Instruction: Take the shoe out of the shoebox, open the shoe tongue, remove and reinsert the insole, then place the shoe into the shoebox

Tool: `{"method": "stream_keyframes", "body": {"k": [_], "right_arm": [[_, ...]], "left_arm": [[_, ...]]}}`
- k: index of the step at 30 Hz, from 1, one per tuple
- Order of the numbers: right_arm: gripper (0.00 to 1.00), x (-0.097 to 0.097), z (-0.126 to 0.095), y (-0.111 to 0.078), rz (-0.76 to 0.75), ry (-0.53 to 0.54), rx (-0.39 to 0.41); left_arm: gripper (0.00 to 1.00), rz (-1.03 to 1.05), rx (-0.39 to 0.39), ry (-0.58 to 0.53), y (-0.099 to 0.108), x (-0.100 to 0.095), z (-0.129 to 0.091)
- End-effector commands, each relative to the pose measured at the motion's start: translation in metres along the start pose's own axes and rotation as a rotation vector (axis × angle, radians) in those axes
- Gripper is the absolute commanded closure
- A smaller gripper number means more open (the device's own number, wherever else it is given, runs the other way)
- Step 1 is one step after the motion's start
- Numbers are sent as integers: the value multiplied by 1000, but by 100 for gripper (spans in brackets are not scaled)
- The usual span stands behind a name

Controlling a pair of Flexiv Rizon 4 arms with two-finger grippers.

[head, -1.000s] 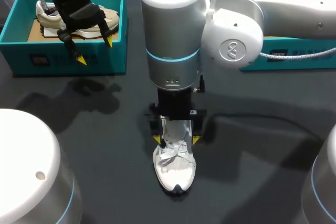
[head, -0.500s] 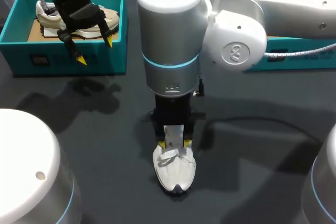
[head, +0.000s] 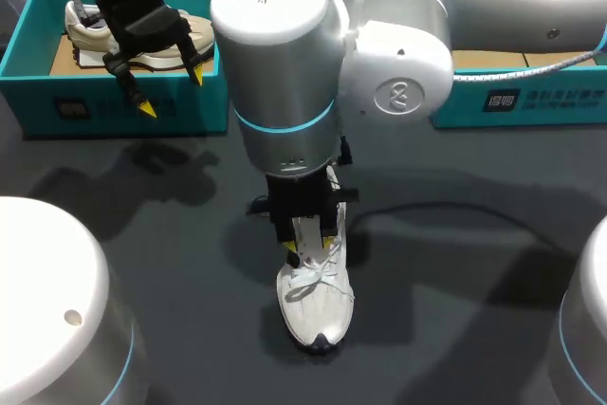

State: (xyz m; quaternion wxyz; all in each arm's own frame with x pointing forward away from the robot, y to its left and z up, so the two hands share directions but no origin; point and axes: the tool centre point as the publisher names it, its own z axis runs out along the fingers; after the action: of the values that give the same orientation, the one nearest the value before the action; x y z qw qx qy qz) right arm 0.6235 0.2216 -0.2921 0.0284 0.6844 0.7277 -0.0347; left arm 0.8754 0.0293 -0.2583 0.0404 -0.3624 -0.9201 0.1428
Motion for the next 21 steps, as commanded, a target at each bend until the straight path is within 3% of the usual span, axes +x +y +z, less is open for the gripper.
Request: {"method": "stream_keyframes", "body": {"k": [1, 13, 21], "right_arm": [[66, -3, 2, 3, 68, -12, -40], [76, -21, 42, 41, 30, 96, -70], [77, -9, 16, 35, 17, 16, -88]], "left_arm": [[0, 0, -2, 0, 0, 1, 0], [0, 0, -2, 0, 0, 1, 0], [0, 0, -2, 0, 0, 1, 0]]}}
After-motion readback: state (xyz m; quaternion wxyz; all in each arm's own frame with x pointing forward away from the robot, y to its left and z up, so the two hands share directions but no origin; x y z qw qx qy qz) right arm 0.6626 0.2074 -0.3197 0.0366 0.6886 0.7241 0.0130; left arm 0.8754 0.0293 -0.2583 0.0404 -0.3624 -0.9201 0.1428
